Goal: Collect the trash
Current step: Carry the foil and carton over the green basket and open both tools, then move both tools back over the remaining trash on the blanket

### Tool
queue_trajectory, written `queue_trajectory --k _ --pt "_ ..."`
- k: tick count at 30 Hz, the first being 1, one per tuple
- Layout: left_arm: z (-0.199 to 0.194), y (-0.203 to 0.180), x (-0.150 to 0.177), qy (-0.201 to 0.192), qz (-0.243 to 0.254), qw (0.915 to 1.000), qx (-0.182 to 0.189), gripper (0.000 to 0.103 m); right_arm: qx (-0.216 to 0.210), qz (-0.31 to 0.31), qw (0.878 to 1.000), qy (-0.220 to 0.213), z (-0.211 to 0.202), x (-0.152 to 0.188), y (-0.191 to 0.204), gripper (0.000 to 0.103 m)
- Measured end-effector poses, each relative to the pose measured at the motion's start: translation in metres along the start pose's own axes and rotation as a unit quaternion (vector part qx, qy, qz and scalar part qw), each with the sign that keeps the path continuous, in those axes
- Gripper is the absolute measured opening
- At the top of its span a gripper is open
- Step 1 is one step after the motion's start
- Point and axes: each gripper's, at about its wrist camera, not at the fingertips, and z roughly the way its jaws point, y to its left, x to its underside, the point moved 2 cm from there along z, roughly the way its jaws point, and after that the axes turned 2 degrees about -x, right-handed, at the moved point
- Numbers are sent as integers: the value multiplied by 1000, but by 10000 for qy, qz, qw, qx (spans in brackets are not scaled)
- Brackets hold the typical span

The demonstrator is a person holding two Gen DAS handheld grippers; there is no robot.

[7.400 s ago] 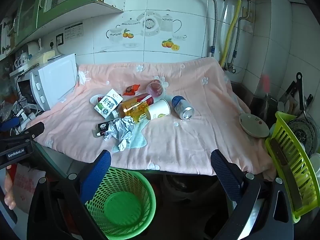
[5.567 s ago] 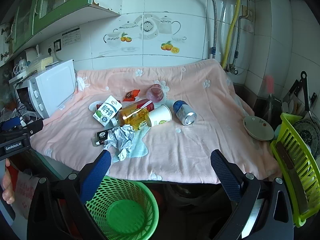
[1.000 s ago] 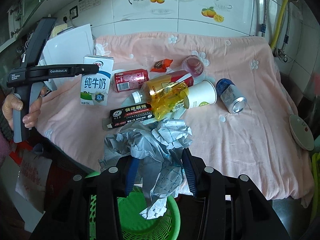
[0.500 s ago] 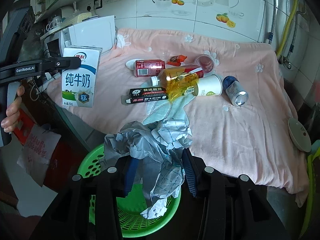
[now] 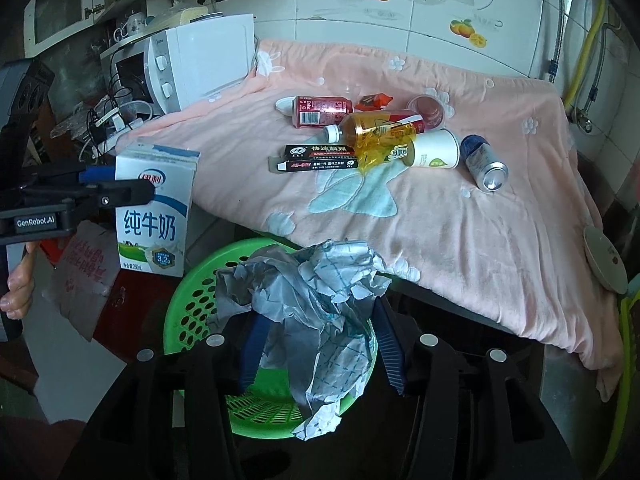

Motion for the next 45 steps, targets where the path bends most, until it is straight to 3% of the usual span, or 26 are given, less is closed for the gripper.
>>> queue_trajectory --k 4,19,28,31,45 --pt "-1 -5 11 60 3 10000 -24 51 -2 -27 9999 -103 -6 0 4 63" --pt "15 -27 24 324 62 9993 146 52 298 38 9988 -387 -29 1 -5 81" --pt "21 -42 20 407 205 9989 132 54 493 312 9971 -492 -37 2 -24 81" --pt "22 -46 19 408 262 9988 110 62 521 418 9966 -490 -38 2 -30 81" --pt "17 -38 -2 219 380 9990 -102 76 578 664 9946 -543 -36 -18 -40 84"
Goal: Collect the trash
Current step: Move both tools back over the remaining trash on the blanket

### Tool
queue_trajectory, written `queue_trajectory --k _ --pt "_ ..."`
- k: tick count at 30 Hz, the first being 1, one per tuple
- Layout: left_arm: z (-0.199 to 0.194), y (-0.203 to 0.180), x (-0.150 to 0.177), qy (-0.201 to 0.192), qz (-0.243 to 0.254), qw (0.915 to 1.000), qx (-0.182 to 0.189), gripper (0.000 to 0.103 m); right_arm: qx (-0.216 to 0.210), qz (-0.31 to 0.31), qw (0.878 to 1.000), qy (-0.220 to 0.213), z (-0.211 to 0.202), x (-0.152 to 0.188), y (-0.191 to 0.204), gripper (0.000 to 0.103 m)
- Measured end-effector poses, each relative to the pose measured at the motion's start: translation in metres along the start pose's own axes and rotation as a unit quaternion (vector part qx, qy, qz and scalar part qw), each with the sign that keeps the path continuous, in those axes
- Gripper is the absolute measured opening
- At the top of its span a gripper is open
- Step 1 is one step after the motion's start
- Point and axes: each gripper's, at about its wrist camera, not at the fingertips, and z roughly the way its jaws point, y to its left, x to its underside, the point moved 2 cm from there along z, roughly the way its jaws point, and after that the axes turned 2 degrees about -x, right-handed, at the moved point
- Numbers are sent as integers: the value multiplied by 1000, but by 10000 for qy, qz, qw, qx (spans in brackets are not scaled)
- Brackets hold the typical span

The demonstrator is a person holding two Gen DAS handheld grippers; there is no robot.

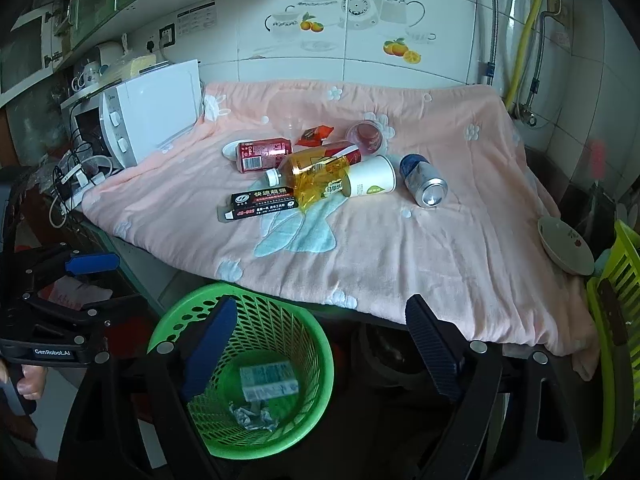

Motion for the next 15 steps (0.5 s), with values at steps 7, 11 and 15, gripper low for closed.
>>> queue_trajectory --k 7,11,15 --pt "2 24 -23 -138 -141 9997 -157 77 -145 331 9993 124 23 -28 -8 84" --pt "8 37 -37 -174 -196 9994 -239 77 -208 476 9985 186 39 -46 -12 84" --pt "14 51 -49 -202 -262 9991 -274 77 -337 651 9969 272 61 -65 -14 84"
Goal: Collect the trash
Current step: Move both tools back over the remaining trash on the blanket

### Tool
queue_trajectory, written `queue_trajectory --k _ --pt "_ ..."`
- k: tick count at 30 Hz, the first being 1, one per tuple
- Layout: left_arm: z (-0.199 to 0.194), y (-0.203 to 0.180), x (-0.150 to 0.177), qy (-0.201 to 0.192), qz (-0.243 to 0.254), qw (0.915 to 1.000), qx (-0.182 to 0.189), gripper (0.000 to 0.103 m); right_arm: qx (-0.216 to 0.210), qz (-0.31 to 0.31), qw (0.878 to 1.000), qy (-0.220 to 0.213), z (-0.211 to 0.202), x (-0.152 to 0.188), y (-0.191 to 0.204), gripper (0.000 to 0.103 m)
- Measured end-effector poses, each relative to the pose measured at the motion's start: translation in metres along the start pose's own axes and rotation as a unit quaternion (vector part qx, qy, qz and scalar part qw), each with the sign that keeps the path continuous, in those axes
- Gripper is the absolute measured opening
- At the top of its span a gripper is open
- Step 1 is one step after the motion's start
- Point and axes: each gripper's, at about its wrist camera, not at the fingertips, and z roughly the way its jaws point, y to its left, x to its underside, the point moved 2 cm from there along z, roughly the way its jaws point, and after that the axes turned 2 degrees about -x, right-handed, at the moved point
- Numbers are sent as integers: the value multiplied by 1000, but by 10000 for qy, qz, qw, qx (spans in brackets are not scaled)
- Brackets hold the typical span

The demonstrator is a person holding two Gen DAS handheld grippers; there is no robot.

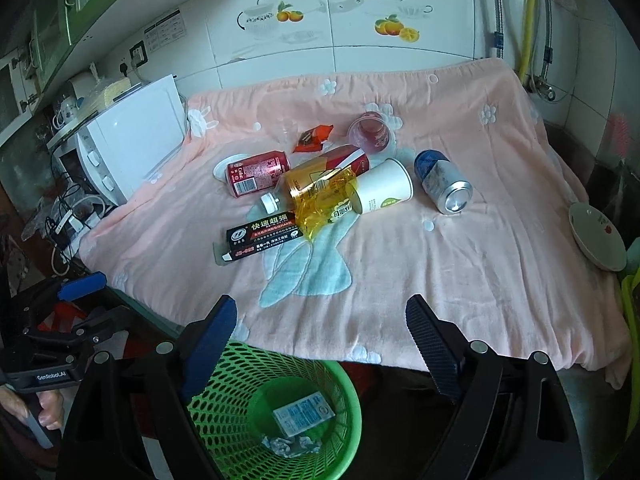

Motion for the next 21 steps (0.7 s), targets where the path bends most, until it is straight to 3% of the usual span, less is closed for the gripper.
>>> queue_trajectory --k 9,21 --pt "21 30 -32 -58 -71 9999 -98 77 -147 532 9978 361 68 -43 -6 83" --pt "52 60 -71 -121 25 9999 -89 77 -6 1122 9909 740 149 -86 -15 80"
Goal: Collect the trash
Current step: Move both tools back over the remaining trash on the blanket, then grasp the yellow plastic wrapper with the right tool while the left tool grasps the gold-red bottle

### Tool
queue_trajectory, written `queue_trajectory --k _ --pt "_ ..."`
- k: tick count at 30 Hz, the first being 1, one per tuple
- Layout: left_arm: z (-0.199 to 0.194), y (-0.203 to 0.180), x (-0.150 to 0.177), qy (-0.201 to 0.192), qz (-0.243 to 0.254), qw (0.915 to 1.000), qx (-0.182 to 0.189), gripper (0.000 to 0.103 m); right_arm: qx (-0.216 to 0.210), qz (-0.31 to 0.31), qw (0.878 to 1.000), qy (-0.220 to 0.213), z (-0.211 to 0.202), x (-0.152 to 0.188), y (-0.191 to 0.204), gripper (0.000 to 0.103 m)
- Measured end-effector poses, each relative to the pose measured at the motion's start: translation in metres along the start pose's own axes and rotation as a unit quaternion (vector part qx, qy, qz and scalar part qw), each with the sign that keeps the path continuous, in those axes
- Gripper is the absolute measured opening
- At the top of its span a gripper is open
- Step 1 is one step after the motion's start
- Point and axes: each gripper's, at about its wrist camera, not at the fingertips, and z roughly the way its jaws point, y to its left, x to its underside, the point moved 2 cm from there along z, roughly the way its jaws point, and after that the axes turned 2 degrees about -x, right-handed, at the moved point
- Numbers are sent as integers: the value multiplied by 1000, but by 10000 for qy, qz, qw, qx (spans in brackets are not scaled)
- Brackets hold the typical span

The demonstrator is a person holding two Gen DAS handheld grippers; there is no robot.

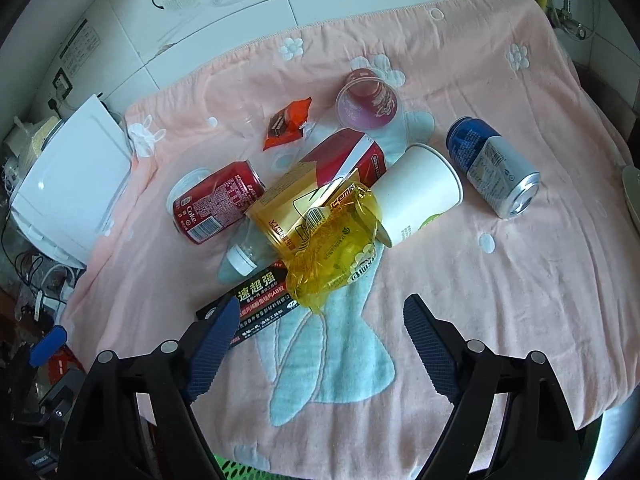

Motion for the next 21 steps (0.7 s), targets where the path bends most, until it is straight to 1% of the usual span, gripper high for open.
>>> queue_trajectory --k 2,3,5,10,12,15,21 --pt "6 3 -5 5 30 10000 1 77 85 119 9998 108 18 -7 1 79" --pt "9 5 -8 6 39 10000 6 77 85 119 9998 108 18 -7 1 78" --pt "15 8 -13 14 54 10000 23 77 180 226 9994 211 35 -12 -1 78" --pt "29 14 -24 30 98 9999 50 77 251 480 9977 400 59 -16 -7 77" --pt "33 15 -28 32 108 9999 69 77 286 554 9970 461 67 -18 -10 73" --pt "40 15 -37 15 141 9998 107 77 327 624 9961 523 75 -20 -13 70" --pt "57 7 -58 15 256 9995 196 77 204 694 9955 618 83 -21 -16 57"
